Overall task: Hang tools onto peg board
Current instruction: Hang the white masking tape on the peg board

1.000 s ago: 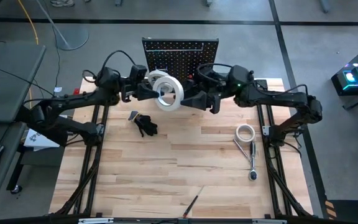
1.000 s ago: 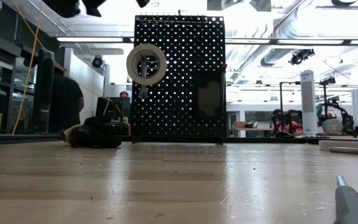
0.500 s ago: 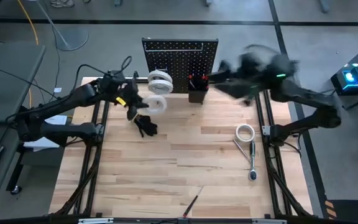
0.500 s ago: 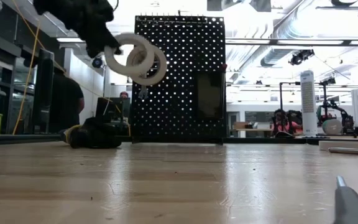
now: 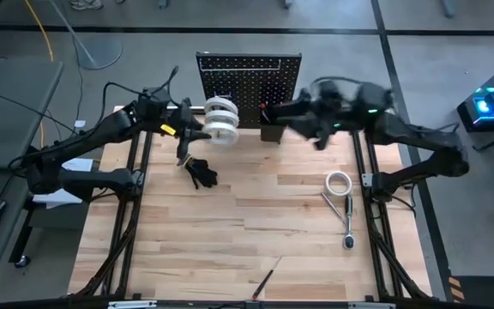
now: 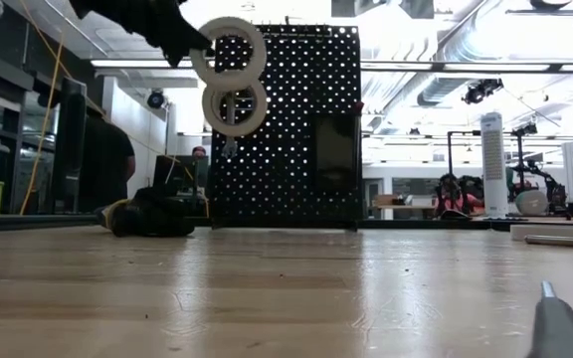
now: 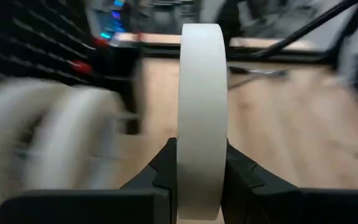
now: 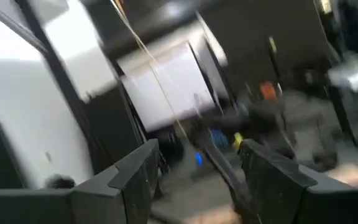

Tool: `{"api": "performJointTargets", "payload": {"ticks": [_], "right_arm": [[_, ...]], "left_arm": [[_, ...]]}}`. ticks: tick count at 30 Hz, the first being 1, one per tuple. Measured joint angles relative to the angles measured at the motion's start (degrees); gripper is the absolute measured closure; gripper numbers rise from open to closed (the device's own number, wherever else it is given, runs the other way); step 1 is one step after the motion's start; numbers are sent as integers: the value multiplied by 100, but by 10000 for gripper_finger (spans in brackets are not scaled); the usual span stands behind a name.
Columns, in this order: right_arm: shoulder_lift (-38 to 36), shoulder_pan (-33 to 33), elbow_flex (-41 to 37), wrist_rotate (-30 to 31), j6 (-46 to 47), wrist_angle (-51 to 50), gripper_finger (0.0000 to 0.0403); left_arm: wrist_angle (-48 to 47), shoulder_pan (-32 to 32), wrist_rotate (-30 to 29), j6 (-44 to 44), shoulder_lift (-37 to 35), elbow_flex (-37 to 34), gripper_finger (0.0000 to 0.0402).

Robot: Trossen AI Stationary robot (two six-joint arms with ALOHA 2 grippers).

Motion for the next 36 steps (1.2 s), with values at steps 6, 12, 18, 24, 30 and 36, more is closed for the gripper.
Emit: {"api": "performJointTargets", "payload": {"ticks": [6,12,18,24,30,36], "right_arm": [[-39,-10,46,171,-4,-7,186],[-78,-5,54,298,7,-68,186],[-3,0,15,355,33,-258,186],[-64,-8,50,416,6,-207,186],[-42,-3,34,425,48,-242,186],[-28,-6,35,427,61,-279,186]], "left_arm": [[-110,225,-471,929,368,226,342],[-365,361,-572,1550,808,365,342],[-249,473,-1201,2037,898,372,342],[-71,582,-1356,2106,892,369,342],[12,558,-1573,2119,881,369,288],[7,548,-1941,1836,877,372,204]]}}
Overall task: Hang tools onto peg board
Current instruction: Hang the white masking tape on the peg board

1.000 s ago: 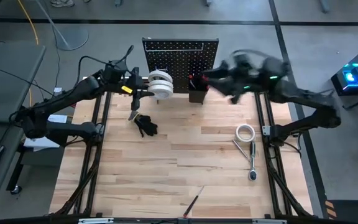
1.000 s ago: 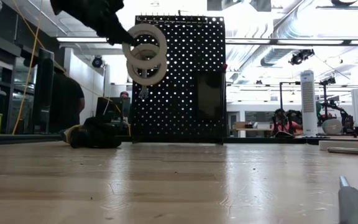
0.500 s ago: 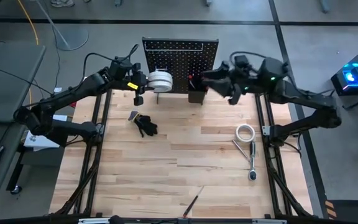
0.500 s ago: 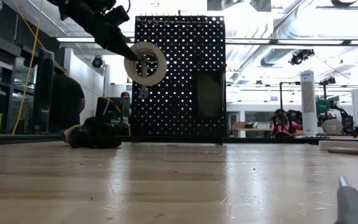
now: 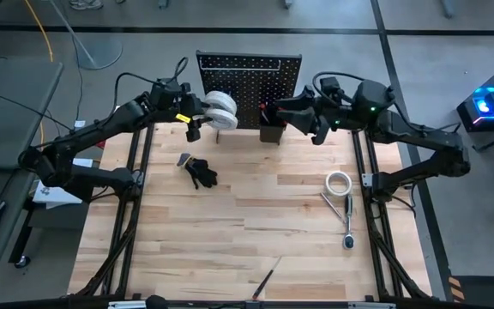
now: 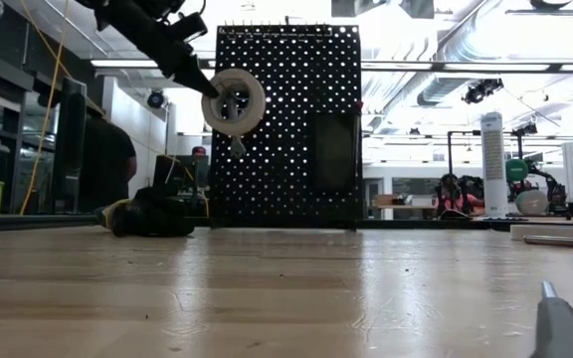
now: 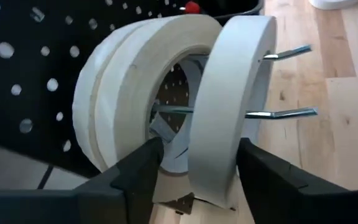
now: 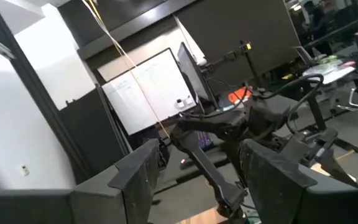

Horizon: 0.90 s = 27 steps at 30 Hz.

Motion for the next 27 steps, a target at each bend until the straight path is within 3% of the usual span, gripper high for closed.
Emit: {"api": "performJointTargets", "payload": {"ticks": [5,11,22,27], "right_arm": [[-11,0,2,-30,0,28,186],[-15,2,1,-65,86,-22,186],[-24,39,1,-81,42,-370,186],[-28,37,0,-81,42,-1033,186]], "left_arm": [[-58,-32,-144,-168,-13,0,181],[-161,-185,-425,-316,-160,-2,181],[-201,-349,-400,-787,-554,-2,181],[-199,-431,-463,-1116,-817,-2,181]]}}
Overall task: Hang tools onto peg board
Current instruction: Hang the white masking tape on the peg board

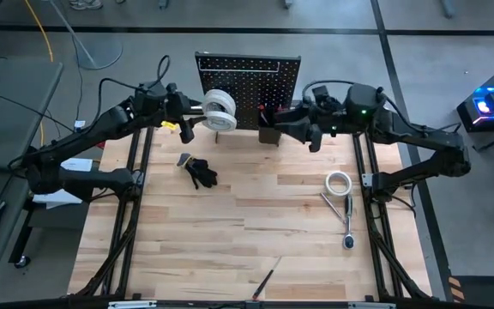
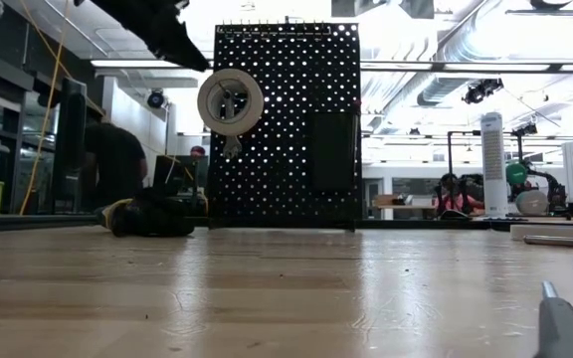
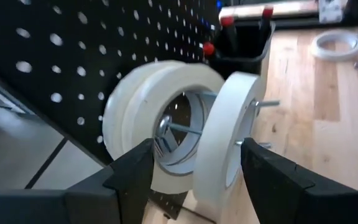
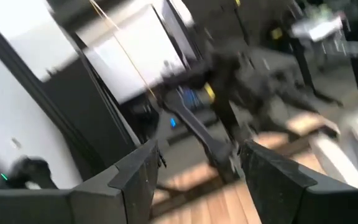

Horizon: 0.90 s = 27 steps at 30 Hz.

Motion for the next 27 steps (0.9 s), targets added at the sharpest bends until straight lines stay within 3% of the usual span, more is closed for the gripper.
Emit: {"api": "performJointTargets", "payload": {"ticks": [6,10,15,21,27], "right_arm": [[1,32,2,4,178,-1491,186],[111,239,-19,94,622,-3410,186],[360,590,-799,69,1510,-5078,186],[428,775,-2631,-56,2755,-5350,186],[426,344,-4077,265,3714,-4440,186]], "left_arm": [[3,-158,-7,-572,-370,0,181],[7,-356,8,-1379,-649,0,181],[15,-731,207,-2460,-784,0,181],[13,-1296,321,-3056,-641,0,181],[118,-1642,251,-3200,-353,0,181]]}}
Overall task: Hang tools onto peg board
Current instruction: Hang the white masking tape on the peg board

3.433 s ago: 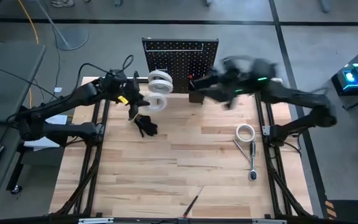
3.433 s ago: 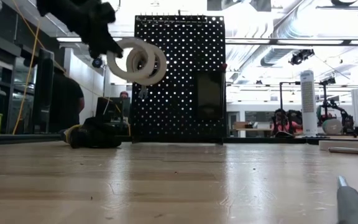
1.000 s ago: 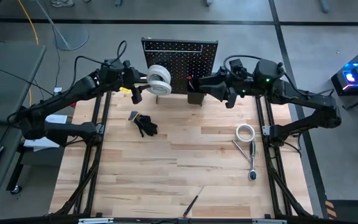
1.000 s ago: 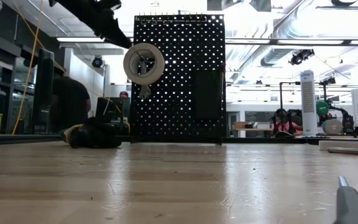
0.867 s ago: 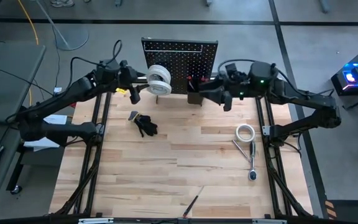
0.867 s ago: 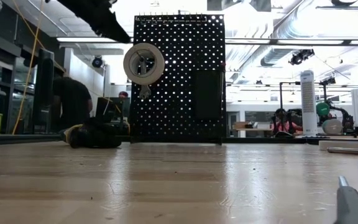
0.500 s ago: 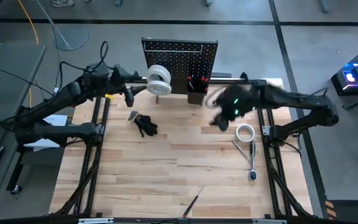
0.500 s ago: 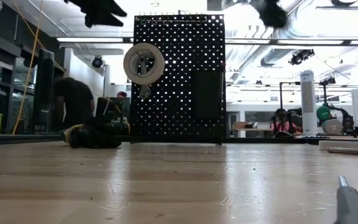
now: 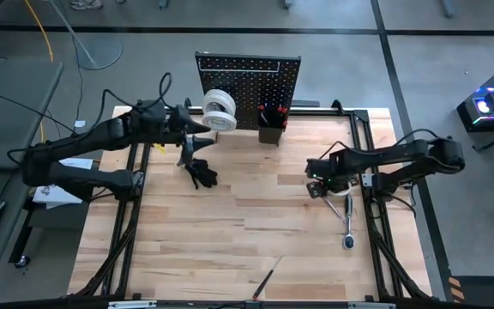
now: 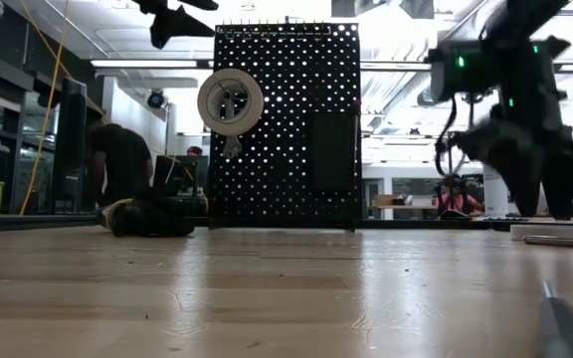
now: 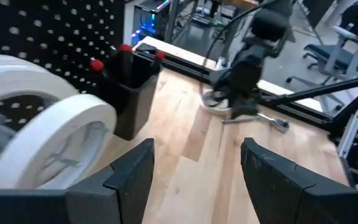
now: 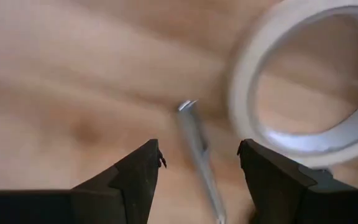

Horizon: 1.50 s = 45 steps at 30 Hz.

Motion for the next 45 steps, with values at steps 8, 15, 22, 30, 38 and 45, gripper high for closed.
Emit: {"api": "performJointTargets", "payload": {"ticks": [8,15,22,30,38,45], "right_arm": [[-2,-401,-376,1015,363,261,186],[295,-574,-405,1160,175,318,186],[1142,-565,-348,1029,-50,675,194],[1129,-181,94,1272,-680,368,378],[18,492,1459,1213,-1066,758,379],[-457,509,2781,858,-2920,4174,379]], "left_arm": [[470,-264,-1,-350,184,0,181],[546,-415,-29,-362,193,0,181],[572,-504,-41,-623,191,0,181],[723,-717,69,-763,42,-2,181],[861,-718,-74,-756,-434,-2,181],[1576,-714,-97,-57,-222,0,181]]}}
